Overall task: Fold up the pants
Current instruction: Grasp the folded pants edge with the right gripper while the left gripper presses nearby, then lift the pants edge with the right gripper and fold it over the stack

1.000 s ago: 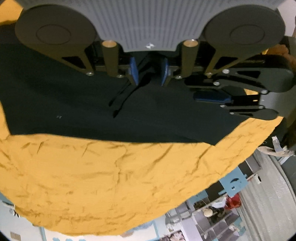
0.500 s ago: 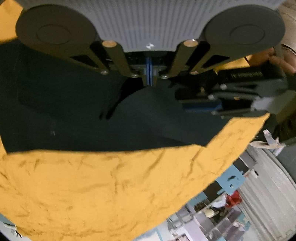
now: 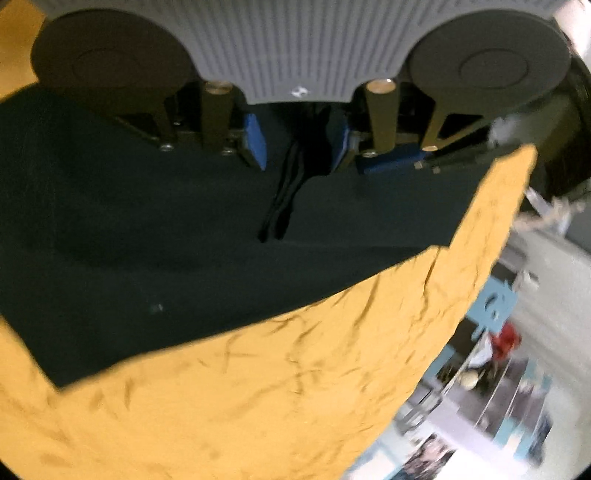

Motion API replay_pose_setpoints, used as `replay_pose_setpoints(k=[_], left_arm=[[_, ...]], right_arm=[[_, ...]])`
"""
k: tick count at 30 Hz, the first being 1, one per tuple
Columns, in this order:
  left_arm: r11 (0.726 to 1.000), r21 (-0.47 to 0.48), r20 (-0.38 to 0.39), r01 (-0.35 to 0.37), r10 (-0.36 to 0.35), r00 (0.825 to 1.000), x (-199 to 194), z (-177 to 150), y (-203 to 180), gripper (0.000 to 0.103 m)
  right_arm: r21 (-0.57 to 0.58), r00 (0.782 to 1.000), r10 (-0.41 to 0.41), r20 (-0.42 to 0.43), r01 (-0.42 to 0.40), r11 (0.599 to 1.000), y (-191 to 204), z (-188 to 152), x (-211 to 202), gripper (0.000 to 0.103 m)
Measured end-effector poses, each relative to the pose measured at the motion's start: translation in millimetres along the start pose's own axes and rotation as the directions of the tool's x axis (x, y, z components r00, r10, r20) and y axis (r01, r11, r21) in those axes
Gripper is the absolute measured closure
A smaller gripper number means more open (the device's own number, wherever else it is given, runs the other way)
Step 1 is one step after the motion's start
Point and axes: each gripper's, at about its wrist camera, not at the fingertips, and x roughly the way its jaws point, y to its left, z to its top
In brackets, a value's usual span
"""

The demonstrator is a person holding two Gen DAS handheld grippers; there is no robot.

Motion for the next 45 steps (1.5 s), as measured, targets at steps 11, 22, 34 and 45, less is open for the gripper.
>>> replay_pose_setpoints(k=[11,22,34,45], left_arm=[[0.997,-0.053,0.021,0.064,-0.063,0.998,9.6,4.8,2.5,0.066],[0.981,-0.145,0.229,-0.128,0.159,0.96,-105.1,-1.2,39.7,0.066],[0.905,-0.239,0.158,-0.352,0.394,0.905,-135.6,-19.7,87.5,0.066],[0.891,-0.27,0.093,-0.365,0.401,0.911,-110.3,-35.2,93.9,0.066]], right_arm=[[0.099,0.996,0.086,0.016,-0.087,0.991,-6.7,8.5,26.2,0.103],[-0.201,0.993,0.106,0.055,-0.093,0.975,71.6,59.8,-31.6,0.103],[-0.181,0.996,-0.076,0.051,0.084,0.98,13.6,131.4,-131.3,0.103],[-0.068,0.975,-0.222,0.016,0.222,0.973,-73.7,117.0,-100.7,0.103]])
